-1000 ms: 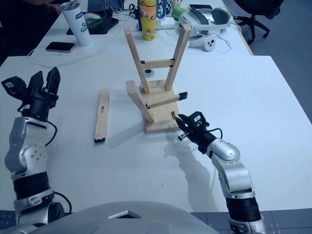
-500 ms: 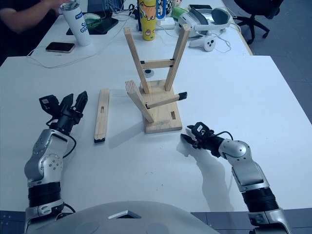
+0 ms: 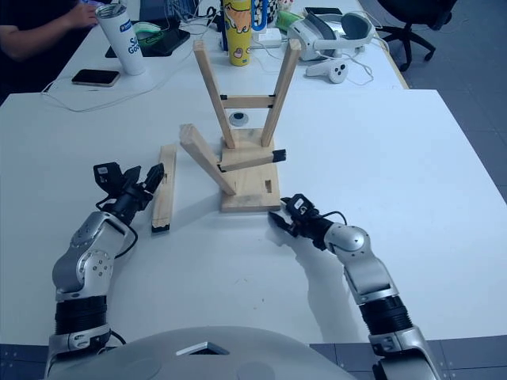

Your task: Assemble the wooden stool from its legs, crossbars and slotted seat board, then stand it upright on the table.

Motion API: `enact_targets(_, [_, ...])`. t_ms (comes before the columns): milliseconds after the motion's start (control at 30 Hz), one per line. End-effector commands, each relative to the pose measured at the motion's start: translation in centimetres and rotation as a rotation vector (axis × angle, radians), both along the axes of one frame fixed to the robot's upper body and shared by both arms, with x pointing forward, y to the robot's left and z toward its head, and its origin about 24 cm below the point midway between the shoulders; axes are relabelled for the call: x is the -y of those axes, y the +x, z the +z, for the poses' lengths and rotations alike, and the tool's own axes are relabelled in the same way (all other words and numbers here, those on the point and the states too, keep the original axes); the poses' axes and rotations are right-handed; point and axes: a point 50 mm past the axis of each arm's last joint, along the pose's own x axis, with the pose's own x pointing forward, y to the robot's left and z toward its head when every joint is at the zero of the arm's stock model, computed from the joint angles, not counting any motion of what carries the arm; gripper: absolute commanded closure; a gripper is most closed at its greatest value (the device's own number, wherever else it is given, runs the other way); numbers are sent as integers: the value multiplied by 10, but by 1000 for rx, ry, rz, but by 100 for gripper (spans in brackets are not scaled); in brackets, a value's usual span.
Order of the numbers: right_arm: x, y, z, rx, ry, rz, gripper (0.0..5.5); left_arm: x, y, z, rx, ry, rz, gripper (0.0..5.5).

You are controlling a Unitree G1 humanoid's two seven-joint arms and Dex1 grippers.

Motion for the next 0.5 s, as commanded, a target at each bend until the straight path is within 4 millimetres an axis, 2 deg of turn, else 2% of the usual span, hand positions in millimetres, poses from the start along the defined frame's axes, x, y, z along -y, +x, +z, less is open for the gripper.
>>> enact_targets(33, [-3, -2, -10, -29, -41, -26, 228, 2, -5, -9, -45, 58, 16, 138])
enact_targets(100, [1, 0, -10, -13, -86, -38, 211, 6, -6, -11, -66, 71, 24, 110])
enact_targets(300, [29, 6, -7, 13, -115, -152, 211, 21, -13, -20, -170, 85, 69, 110])
enact_targets(400, [34, 9, -5, 25, -125, -171, 211, 16, -15, -24, -223, 83, 157, 110])
enact_targets(500, [33, 10, -3, 29, -101, -194, 211, 20, -11, -21, -272, 115, 162, 110])
